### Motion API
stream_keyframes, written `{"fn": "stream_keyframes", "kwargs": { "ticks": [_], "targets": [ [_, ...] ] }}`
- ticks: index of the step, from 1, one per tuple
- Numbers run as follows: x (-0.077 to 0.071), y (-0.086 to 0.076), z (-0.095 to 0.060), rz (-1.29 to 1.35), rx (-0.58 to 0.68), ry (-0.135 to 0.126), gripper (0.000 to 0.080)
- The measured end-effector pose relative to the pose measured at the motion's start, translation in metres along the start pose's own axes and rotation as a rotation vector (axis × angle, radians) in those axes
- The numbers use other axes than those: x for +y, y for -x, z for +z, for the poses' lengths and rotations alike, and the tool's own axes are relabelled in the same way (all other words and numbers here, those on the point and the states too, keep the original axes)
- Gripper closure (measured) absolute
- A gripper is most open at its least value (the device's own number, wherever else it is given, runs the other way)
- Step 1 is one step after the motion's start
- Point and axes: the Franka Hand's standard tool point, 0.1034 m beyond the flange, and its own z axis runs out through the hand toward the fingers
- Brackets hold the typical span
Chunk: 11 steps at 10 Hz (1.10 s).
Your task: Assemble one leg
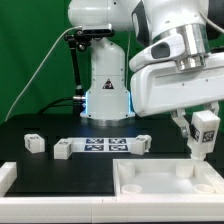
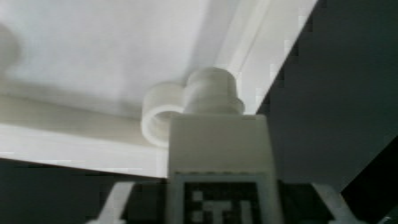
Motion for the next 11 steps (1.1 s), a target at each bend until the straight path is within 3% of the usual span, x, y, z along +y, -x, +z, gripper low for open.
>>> {"fn": "stream_keyframes", "kwargs": {
  "ticks": [2,4,7,11],
  "targets": [
    [0.005,-0.001,-0.001,-0.010,0.068,0.028,0.0511],
    [0.019,0.000,0.001,-0.029,0.221,0.094,0.0511],
    [0.023,-0.009,0.007,-0.034,0.215,0.086,0.0511],
    [0.015,-0.018,0.022,-0.032,0.210,0.065,0.0511]
  ]
}}
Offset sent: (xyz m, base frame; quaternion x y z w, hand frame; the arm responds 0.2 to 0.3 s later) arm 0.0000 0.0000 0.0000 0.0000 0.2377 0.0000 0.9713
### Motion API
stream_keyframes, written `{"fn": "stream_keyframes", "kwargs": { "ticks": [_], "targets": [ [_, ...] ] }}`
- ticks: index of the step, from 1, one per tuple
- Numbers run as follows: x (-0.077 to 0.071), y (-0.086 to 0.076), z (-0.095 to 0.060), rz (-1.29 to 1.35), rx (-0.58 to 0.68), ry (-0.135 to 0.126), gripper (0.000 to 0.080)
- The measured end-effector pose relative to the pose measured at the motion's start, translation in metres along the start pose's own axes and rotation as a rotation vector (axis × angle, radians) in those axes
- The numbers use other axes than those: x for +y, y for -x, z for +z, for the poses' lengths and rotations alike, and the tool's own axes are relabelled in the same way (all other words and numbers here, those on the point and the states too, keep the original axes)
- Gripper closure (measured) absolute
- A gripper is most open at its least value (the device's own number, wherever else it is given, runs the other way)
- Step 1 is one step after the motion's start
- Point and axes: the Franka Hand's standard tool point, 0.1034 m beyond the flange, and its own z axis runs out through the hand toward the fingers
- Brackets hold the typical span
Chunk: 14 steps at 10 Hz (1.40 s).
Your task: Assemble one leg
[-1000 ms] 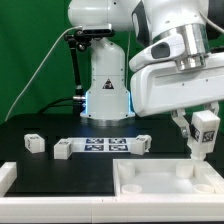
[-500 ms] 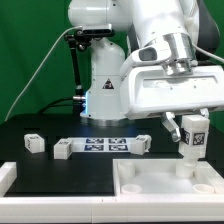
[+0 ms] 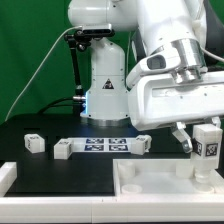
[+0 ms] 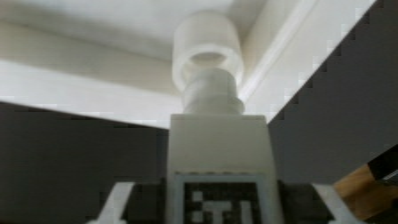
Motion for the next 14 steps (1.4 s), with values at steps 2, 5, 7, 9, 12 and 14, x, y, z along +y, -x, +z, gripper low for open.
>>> {"fn": "stream_keyframes", "kwargs": {
  "ticks": [2,5,7,9,12,14],
  "targets": [
    [-0.0067,0.0072,0.0068,-0.003,-0.012,-0.009,0.0511],
    [-0.0029,0.0056,0.0096,0.003,0.012,0.001,0.0511],
    [-0.0024,0.0051,0.0098,0.003,0.019,0.004,0.0511],
    [-0.0022,0.0052,0.0098,0.004,0.018,0.004,0.0511],
    [-0.0015,0.0052,0.0097,0.004,0.020,0.006,0.0511],
    [-0.0012,0.0055,0.0097,0.005,0.035,0.013,0.0511]
  ]
}}
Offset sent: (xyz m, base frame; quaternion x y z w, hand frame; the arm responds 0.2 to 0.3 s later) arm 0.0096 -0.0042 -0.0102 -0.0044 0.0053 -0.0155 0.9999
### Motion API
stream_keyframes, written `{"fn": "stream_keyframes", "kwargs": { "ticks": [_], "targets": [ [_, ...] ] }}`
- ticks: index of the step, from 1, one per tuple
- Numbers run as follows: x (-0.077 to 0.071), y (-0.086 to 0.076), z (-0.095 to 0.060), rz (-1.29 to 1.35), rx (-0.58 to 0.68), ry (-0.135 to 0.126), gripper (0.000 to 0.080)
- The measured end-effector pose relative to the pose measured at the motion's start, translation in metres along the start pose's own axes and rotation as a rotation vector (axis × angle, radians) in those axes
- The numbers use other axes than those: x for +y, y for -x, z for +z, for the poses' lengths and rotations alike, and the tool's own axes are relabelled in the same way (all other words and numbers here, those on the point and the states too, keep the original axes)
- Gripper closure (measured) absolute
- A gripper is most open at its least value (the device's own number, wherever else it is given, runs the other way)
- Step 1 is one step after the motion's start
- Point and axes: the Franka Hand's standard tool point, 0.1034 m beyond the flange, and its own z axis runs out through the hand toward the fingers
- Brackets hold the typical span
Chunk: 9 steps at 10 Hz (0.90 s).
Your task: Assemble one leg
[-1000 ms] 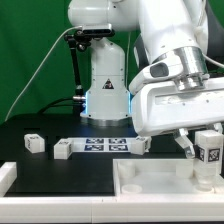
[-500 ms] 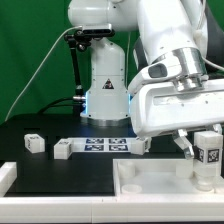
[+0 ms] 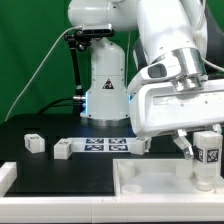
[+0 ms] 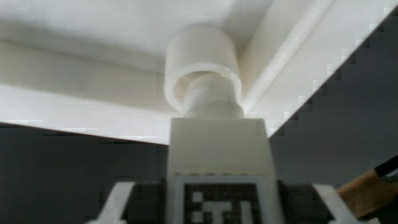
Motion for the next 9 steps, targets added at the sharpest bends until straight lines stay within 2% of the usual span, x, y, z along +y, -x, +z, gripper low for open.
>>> {"fn": "stream_keyframes", "kwargs": {
  "ticks": [4,7,9],
  "targets": [
    [0.004,0.007,0.001,0.005,-0.006,0.006,0.0511],
    [-0.001,0.016,0.009,0.009,-0.020,-0.002,0.0511],
    [-0.002,0.015,0.009,0.007,-0.012,0.001,0.0511]
  ]
}}
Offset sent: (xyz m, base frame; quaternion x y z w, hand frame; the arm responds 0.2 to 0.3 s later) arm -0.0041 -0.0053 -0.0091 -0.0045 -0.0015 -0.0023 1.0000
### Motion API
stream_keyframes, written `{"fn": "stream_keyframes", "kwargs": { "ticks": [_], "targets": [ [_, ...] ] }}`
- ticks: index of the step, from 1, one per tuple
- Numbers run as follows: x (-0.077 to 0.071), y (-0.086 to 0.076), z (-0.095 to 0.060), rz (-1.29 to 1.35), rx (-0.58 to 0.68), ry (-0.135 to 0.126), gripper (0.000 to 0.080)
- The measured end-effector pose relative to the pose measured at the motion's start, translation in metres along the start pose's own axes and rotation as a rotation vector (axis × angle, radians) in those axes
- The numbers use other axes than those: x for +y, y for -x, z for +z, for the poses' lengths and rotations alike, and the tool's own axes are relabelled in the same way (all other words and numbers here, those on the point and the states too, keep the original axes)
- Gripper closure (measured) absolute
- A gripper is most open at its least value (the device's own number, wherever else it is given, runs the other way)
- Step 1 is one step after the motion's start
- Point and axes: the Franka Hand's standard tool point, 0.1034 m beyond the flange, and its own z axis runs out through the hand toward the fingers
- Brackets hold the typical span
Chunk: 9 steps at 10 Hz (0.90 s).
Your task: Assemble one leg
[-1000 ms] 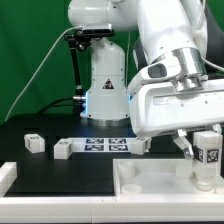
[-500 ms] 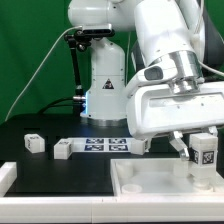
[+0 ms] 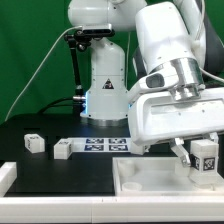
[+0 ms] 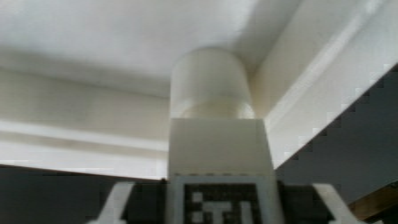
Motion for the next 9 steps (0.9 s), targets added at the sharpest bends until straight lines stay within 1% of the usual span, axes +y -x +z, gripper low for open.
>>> {"fn": "stream_keyframes", "kwargs": {
  "ticks": [2,3,4,5,6,7,9],
  "targets": [
    [0.0003,0.0003,0.0001,0.000,-0.003,-0.001,0.0511],
    [-0.0001,0.0013,0.0005,0.000,-0.007,-0.003,0.0454],
    [-0.0001,0.0013,0.0006,0.000,-0.007,-0.003,0.0270],
    [-0.0001,0.0014,0.0006,0.000,-0.007,-0.003,0.0188],
    [-0.0001,0.0014,0.0006,0.000,-0.008,-0.003,0.0188],
    [-0.0001,0.0015,0.0006,0.000,-0.008,-0.003,0.0156],
    [-0.0002,0.0015,0.0006,0.000,-0.008,-0.003,0.0151]
  ]
}}
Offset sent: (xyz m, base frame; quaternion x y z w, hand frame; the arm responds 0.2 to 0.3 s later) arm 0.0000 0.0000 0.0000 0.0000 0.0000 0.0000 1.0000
